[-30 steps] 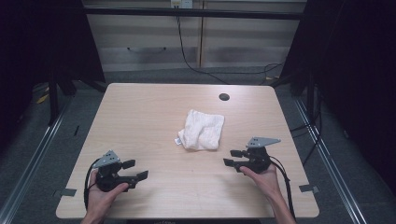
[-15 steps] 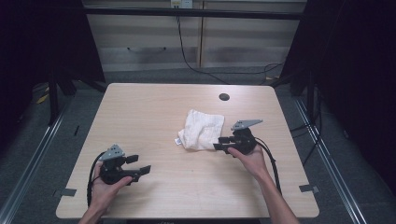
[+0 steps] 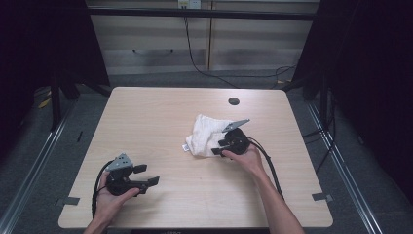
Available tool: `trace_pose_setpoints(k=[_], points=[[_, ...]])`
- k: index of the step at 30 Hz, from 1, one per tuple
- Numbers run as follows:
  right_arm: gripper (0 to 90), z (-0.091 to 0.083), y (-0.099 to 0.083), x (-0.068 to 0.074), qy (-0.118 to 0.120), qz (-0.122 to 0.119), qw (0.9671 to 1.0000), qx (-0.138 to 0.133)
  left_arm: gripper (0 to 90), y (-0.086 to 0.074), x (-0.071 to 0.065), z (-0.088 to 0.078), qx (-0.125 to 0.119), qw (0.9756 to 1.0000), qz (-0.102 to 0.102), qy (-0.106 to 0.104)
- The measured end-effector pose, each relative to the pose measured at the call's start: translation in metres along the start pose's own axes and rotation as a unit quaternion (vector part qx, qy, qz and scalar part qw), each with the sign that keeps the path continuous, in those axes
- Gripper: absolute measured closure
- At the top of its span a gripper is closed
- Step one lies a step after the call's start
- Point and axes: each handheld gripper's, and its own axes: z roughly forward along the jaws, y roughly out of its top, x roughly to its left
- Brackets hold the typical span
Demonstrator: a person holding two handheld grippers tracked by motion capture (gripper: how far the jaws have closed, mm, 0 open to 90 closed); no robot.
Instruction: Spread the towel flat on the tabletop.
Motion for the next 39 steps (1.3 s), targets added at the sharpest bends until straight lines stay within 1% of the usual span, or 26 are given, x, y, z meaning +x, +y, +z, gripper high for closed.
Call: trace_pose_setpoints(k=[1, 2, 3, 4, 5, 6, 7, 8, 10, 12, 13, 17, 19, 20, 21, 23, 24, 30, 32, 33, 34, 35, 36, 37, 38, 39], points=[[52.6, 0.000, 0.000, 0.000, 0.000, 0.000, 1.0000, 0.000, 25.6, 0.000, 0.000, 0.000, 0.000, 1.0000, 0.000, 0.000], [56.8, 0.002, -0.001, 0.000, -0.005, -0.001, 1.0000, -0.002, 25.6, -0.001, 0.000, 0.001, 0.007, 1.0000, 0.001, 0.001], [67.0, 0.003, -0.001, 0.000, -0.011, 0.010, 0.9999, -0.006, 25.6, -0.001, -0.001, 0.001, 0.010, 0.9999, 0.005, 0.004], [67.0, 0.003, -0.001, 0.000, -0.011, 0.010, 0.9999, -0.006, 25.6, -0.001, -0.001, 0.000, 0.008, 0.9999, 0.007, 0.005], [78.2, 0.004, -0.002, 0.000, -0.006, 0.010, 0.9999, -0.006, 25.6, -0.001, -0.002, 0.000, 0.006, 1.0000, 0.005, 0.004], [82.1, 0.004, -0.003, 0.001, -0.008, 0.010, 0.9999, -0.007, 25.6, -0.001, -0.003, -0.001, 0.007, 0.9999, 0.005, 0.007], [82.1, 0.004, -0.003, 0.001, -0.008, 0.010, 0.9999, -0.007, 25.6, -0.002, -0.003, -0.001, 0.008, 0.9999, 0.007, 0.008], [85.7, 0.002, -0.005, 0.000, 0.000, 0.021, 0.9997, -0.008, 25.6, -0.003, -0.004, -0.001, 0.008, 0.9999, 0.007, 0.007], [86.1, 0.001, -0.006, 0.000, 0.002, 0.023, 0.9997, -0.009, 25.6, -0.004, -0.004, -0.002, 0.008, 0.9999, 0.005, 0.006], [86.5, -0.001, -0.009, 0.001, 0.015, 0.035, 0.9991, -0.016, 25.7, -0.005, -0.004, -0.003, 0.006, 0.9999, 0.004, 0.011], [86.6, -0.002, -0.011, 0.002, 0.015, 0.032, 0.9993, -0.013, 25.7, -0.005, -0.003, -0.004, 0.004, 0.9999, 0.004, 0.012], [86.6, -0.005, -0.018, 0.011, 0.029, 0.028, 0.9991, -0.015, 25.7, -0.006, -0.001, -0.005, 0.002, 0.9999, 0.000, 0.015], [86.5, -0.006, -0.025, 0.020, 0.040, 0.033, 0.9984, -0.022, 25.8, -0.005, -0.001, -0.004, 0.002, 0.9999, -0.001, 0.016], [86.5, -0.006, -0.025, 0.020, 0.040, 0.033, 0.9984, -0.022, 25.9, -0.005, -0.001, -0.004, 0.002, 0.9999, -0.001, 0.016], [86.4, -0.007, -0.030, 0.027, 0.048, 0.030, 0.9980, -0.028, 26.0, -0.005, -0.002, -0.004, 0.004, 0.9998, 0.000, 0.017], [86.3, -0.008, -0.032, 0.031, 0.052, 0.031, 0.9977, -0.030, 26.6, -0.005, -0.003, -0.003, 0.002, 0.9999, 0.002, 0.016], [86.2, -0.010, -0.037, 0.037, 0.058, 0.031, 0.9972, -0.035, 31.1, -0.005, -0.006, -0.003, 0.002, 0.9997, 0.011, 0.022], [86.1, -0.015, -0.045, 0.047, 0.064, 0.030, 0.9968, -0.036, 31.1, -0.004, -0.008, -0.001, 0.003, 0.9998, 0.008, 0.016], [85.9, -0.017, -0.048, 0.053, 0.074, 0.032, 0.9961, -0.036, 31.1, -0.004, -0.009, 0.000, 0.002, 0.9998, 0.008, 0.015], [85.6, -0.019, -0.051, 0.060, 0.079, 0.026, 0.9958, -0.036, 31.0, -0.003, -0.010, 0.001, 0.002, 0.9999, 0.009, 0.014], [85.6, -0.019, -0.051, 0.060, 0.079, 0.026, 0.9958, -0.036, 31.0, -0.003, -0.010, 0.001, 0.002, 0.9999, 0.009, 0.014], [84.9, -0.019, -0.054, 0.066, 0.088, 0.024, 0.9951, -0.037, 31.0, -0.003, -0.011, 0.001, 0.000, 0.9999, 0.009, 0.010], [84.9, -0.019, -0.054, 0.066, 0.088, 0.024, 0.9951, -0.037, 31.0, -0.002, -0.013, 0.001, 0.000, 0.9999, 0.008, 0.008], [83.0, -0.021, -0.054, 0.075, 0.086, 0.019, 0.9957, -0.029, 31.8, -0.001, -0.016, 0.001, -0.004, 0.9999, 0.013, 0.009], [83.0, -0.021, -0.054, 0.075, 0.086, 0.019, 0.9957, -0.029, 31.9, -0.001, -0.016, 0.001, -0.004, 0.9999, 0.013, 0.009], [80.7, -0.021, -0.054, 0.079, 0.088, 0.016, 0.9955, -0.029, 31.9, 0.000, -0.018, 0.001, -0.004, 0.9999, 0.014, 0.006]])
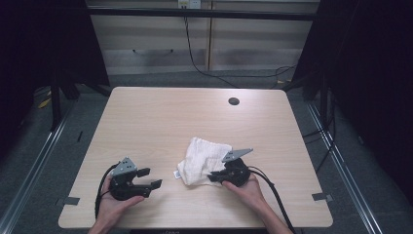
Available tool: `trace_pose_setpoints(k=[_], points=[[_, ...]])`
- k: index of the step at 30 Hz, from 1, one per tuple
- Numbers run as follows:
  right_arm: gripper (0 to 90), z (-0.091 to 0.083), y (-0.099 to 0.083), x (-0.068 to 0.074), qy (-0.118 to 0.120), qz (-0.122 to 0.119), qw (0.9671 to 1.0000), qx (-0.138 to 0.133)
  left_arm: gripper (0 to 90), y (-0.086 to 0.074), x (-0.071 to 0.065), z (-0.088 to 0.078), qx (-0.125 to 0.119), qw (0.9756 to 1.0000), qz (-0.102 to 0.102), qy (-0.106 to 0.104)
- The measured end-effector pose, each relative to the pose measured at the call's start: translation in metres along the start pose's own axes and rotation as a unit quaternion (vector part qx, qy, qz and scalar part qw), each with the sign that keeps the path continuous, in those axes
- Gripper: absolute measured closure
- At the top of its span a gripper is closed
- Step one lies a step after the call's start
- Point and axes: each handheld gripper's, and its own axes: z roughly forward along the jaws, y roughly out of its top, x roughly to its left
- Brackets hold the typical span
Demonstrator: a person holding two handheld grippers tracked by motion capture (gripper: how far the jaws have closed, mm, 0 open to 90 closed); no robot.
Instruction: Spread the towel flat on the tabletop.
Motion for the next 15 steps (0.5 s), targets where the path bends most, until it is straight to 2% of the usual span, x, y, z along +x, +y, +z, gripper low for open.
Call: trace_pose_setpoints(k=[4, 6, 7, 8, 12, 14, 15], points=[[68.7, -0.003, 0.000, 0.014, 0.003, -0.018, 0.9998, -0.005, 33.5, 0.003, -0.005, 0.003, 0.002, 0.9999, -0.001, -0.010], [64.0, -0.012, 0.004, 0.013, 0.009, -0.016, 0.9995, -0.025, 34.5, 0.006, -0.007, 0.006, -0.002, 0.9997, -0.006, -0.023], [61.5, -0.023, 0.008, 0.008, -0.003, -0.019, 0.9990, -0.040, 34.5, 0.008, -0.007, 0.008, -0.005, 0.9995, -0.011, -0.029], [61.5, -0.023, 0.008, 0.008, -0.003, -0.019, 0.9990, -0.040, 34.5, 0.010, -0.008, 0.009, -0.004, 0.9994, -0.010, -0.031], [60.9, -0.040, 0.011, -0.019, -0.043, -0.004, 0.9978, -0.051, 34.8, 0.020, -0.011, 0.017, -0.009, 0.9992, -0.011, -0.038], [63.0, -0.042, 0.013, -0.037, -0.067, 0.001, 0.9965, -0.051, 37.7, 0.023, -0.013, 0.023, -0.006, 0.9993, -0.001, -0.038], [63.7, -0.040, 0.016, -0.052, -0.077, 0.006, 0.9957, -0.051, 43.0, 0.025, -0.016, 0.030, -0.003, 0.9994, 0.003, -0.034]])
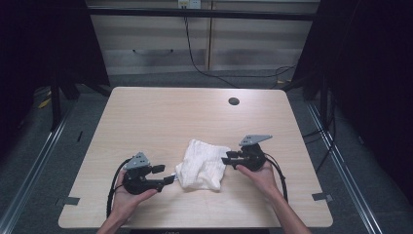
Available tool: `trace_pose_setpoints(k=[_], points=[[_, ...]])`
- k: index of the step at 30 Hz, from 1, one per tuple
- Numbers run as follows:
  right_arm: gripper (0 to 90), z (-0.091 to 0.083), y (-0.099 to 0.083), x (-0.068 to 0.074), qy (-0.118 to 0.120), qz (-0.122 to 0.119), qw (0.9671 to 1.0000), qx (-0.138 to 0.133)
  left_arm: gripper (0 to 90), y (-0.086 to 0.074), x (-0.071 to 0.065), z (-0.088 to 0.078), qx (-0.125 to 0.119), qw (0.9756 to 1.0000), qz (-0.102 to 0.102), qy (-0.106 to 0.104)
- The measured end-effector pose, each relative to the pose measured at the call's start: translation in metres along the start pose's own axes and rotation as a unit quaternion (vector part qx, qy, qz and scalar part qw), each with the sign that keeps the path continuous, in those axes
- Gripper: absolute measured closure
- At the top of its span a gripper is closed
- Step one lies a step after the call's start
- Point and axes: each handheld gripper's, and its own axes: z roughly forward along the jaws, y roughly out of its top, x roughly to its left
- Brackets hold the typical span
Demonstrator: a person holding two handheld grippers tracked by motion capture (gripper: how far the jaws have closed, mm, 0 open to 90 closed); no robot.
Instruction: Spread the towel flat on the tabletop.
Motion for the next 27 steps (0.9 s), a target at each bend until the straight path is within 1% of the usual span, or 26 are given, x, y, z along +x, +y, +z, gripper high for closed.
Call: trace_pose_setpoints(k=[1, 2, 3, 4, 6, 7, 9, 10, 12, 14, 15, 16, 17, 18, 19, 20, 21, 22, 23, 24, 25, 26, 27], points=[[63.7, 0.000, 0.000, 0.000, 0.000, 0.000, 1.0000, 0.000, 43.6, 0.000, 0.000, 0.000, 0.000, 1.0000, 0.000, 0.000], [64.0, 0.006, 0.005, -0.010, -0.008, 0.005, 1.0000, 0.001, 44.3, 0.002, -0.001, 0.008, 0.004, 1.0000, 0.002, -0.006], [64.0, 0.006, 0.005, -0.010, -0.008, 0.005, 1.0000, 0.001, 45.9, 0.002, -0.001, 0.008, 0.004, 1.0000, 0.002, -0.006], [63.7, 0.010, 0.007, -0.013, -0.010, 0.006, 0.9999, 0.004, 45.9, 0.004, -0.003, 0.011, 0.005, 1.0000, 0.004, -0.007], [60.9, 0.018, 0.010, -0.018, -0.021, 0.005, 0.9997, 0.015, 45.4, 0.007, -0.007, 0.016, 0.004, 0.9998, 0.010, -0.014], [59.9, 0.023, 0.011, -0.021, -0.023, 0.007, 0.9995, 0.023, 43.6, 0.008, -0.009, 0.018, 0.006, 0.9998, 0.012, -0.016], [58.9, 0.031, 0.011, -0.026, -0.036, 0.001, 0.9985, 0.040, 38.7, 0.008, -0.012, 0.024, 0.006, 0.9997, 0.008, -0.021], [58.0, 0.037, 0.010, -0.030, -0.036, 0.011, 0.9985, 0.040, 33.7, 0.008, -0.014, 0.028, 0.012, 0.9997, 0.009, -0.020], [57.8, 0.039, 0.009, -0.032, -0.036, 0.013, 0.9984, 0.041, 32.9, 0.006, -0.017, 0.036, 0.027, 0.9994, 0.009, -0.020], [56.8, 0.040, 0.009, -0.034, -0.041, 0.021, 0.9983, 0.034, 33.5, 0.004, -0.018, 0.042, 0.046, 0.9986, 0.020, -0.017], [57.1, 0.041, 0.009, -0.035, -0.046, 0.022, 0.9982, 0.030, 36.5, 0.002, -0.018, 0.044, 0.053, 0.9983, 0.020, -0.015], [58.6, 0.041, 0.009, -0.036, -0.050, 0.023, 0.9977, 0.039, 51.7, 0.001, -0.017, 0.046, 0.060, 0.9980, 0.019, -0.009], [58.6, 0.041, 0.009, -0.036, -0.050, 0.023, 0.9977, 0.039, 51.7, 0.000, -0.016, 0.047, 0.064, 0.9978, 0.020, 0.000], [62.7, 0.041, 0.008, -0.036, -0.047, 0.023, 0.9980, 0.036, 55.9, 0.000, -0.014, 0.047, 0.066, 0.9977, 0.016, -0.006], [65.0, 0.040, 0.007, -0.036, -0.042, 0.025, 0.9982, 0.035, 63.3, 0.000, -0.014, 0.046, 0.067, 0.9975, 0.019, -0.013], [69.0, 0.039, 0.006, -0.035, -0.040, 0.027, 0.9982, 0.036, 72.5, 0.000, -0.013, 0.045, 0.065, 0.9976, 0.019, -0.014], [77.2, 0.037, 0.003, -0.032, -0.030, 0.023, 0.9987, 0.035, 76.2, 0.001, -0.012, 0.044, 0.064, 0.9976, 0.016, -0.020], [77.2, 0.037, 0.003, -0.032, -0.030, 0.023, 0.9987, 0.035, 76.2, 0.001, -0.011, 0.043, 0.062, 0.9977, 0.015, -0.020], [81.1, 0.037, 0.001, -0.030, -0.022, 0.023, 0.9989, 0.034, 78.2, 0.001, -0.010, 0.041, 0.058, 0.9980, 0.011, -0.022], [85.6, 0.033, -0.002, -0.025, -0.013, 0.022, 0.9991, 0.035, 80.2, 0.002, -0.007, 0.037, 0.050, 0.9984, 0.004, -0.026], [86.2, 0.030, -0.003, -0.023, -0.002, 0.023, 0.9993, 0.029, 81.0, 0.002, -0.006, 0.034, 0.044, 0.9985, 0.000, -0.032], [86.2, 0.030, -0.003, -0.023, -0.002, 0.023, 0.9993, 0.029, 81.2, 0.002, -0.006, 0.034, 0.044, 0.9985, 0.000, -0.032], [86.8, 0.022, -0.005, -0.017, 0.008, 0.020, 0.9995, 0.021, 81.3, 0.003, -0.005, 0.029, 0.041, 0.9985, 0.001, -0.036]])
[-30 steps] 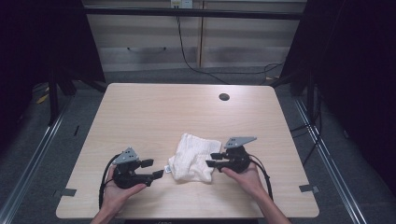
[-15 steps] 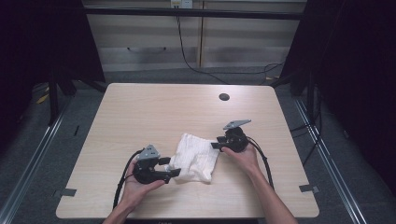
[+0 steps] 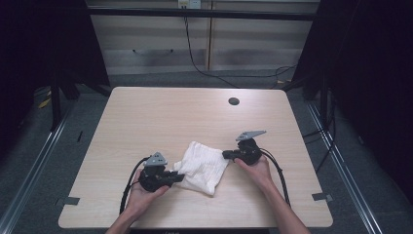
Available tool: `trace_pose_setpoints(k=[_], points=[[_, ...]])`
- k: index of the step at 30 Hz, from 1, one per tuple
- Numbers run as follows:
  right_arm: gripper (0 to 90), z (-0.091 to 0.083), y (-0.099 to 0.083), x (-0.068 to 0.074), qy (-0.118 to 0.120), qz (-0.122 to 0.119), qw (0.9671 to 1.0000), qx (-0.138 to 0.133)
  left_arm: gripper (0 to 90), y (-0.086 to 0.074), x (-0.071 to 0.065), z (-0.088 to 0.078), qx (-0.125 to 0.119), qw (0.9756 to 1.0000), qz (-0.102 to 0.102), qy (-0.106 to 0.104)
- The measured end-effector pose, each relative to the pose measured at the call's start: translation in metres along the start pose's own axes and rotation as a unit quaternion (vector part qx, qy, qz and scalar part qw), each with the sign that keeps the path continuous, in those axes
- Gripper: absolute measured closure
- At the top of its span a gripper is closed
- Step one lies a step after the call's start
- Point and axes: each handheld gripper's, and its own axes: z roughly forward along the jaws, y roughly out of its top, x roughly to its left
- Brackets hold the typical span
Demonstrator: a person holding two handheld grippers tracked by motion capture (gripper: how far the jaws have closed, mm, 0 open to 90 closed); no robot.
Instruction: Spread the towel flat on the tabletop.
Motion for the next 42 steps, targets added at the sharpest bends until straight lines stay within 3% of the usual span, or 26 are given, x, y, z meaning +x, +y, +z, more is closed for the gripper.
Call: trace_pose_setpoints(k=[4, 6, 10, 12, 16, 18, 20, 22, 26, 29, 32, 36, 39, 40, 42], points=[[87.1, -0.017, -0.003, 0.010, 0.012, -0.009, 0.9999, -0.009, 82.7, 0.004, -0.001, -0.019, -0.019, 0.9997, 0.005, -0.014], [87.2, -0.029, -0.005, 0.016, 0.024, -0.008, 0.9993, -0.027, 83.4, 0.009, -0.004, -0.029, -0.028, 0.9994, 0.008, -0.016], [87.3, -0.052, -0.001, 0.026, 0.027, -0.013, 0.9983, -0.050, 83.8, 0.026, -0.007, -0.051, -0.063, 0.9975, 0.017, -0.025], [87.3, -0.063, 0.005, 0.030, 0.028, -0.013, 0.9971, -0.069, 84.1, 0.042, -0.007, -0.059, -0.067, 0.9972, 0.023, -0.024], [87.3, -0.066, 0.008, 0.029, 0.024, -0.011, 0.9964, -0.080, 83.9, 0.056, -0.004, -0.057, -0.064, 0.9974, 0.022, -0.022], [87.3, -0.063, 0.007, 0.026, 0.014, -0.009, 0.9968, -0.078, 83.0, 0.060, 0.005, -0.048, -0.064, 0.9978, 0.011, -0.015], [87.3, -0.057, 0.001, 0.017, -0.011, 0.001, 0.9973, -0.073, 81.0, 0.056, 0.021, -0.025, -0.037, 0.9993, -0.010, 0.000], [87.3, -0.056, -0.002, 0.015, -0.014, 0.007, 0.9972, -0.073, 81.0, 0.052, 0.024, -0.017, -0.028, 0.9995, -0.013, -0.002], [87.3, -0.051, -0.015, 0.006, -0.025, 0.019, 0.9980, -0.054, 79.6, 0.038, 0.035, 0.005, -0.015, 0.9992, -0.037, 0.005], [87.2, -0.051, -0.022, 0.003, -0.034, 0.027, 0.9978, -0.050, 73.2, 0.032, 0.039, 0.014, 0.001, 0.9991, -0.040, 0.017], [87.0, -0.053, -0.026, 0.004, -0.039, 0.029, 0.9979, -0.044, 61.7, 0.028, 0.039, 0.010, -0.001, 0.9988, -0.045, 0.022], [85.5, -0.055, -0.031, 0.008, -0.042, 0.019, 0.9986, -0.027, 53.4, 0.023, 0.032, -0.010, -0.015, 0.9988, -0.033, 0.034], [84.0, -0.060, -0.038, 0.011, -0.050, 0.014, 0.9985, -0.018, 53.6, 0.015, 0.018, -0.029, -0.019, 0.9993, -0.010, 0.031], [84.0, -0.061, -0.040, 0.011, -0.052, 0.017, 0.9984, -0.017, 55.4, 0.015, 0.018, -0.029, -0.019, 0.9993, -0.010, 0.031], [83.9, -0.062, -0.042, 0.011, -0.049, 0.018, 0.9985, -0.019, 58.5, 0.008, 0.011, -0.032, -0.007, 0.9997, 0.014, 0.019]])
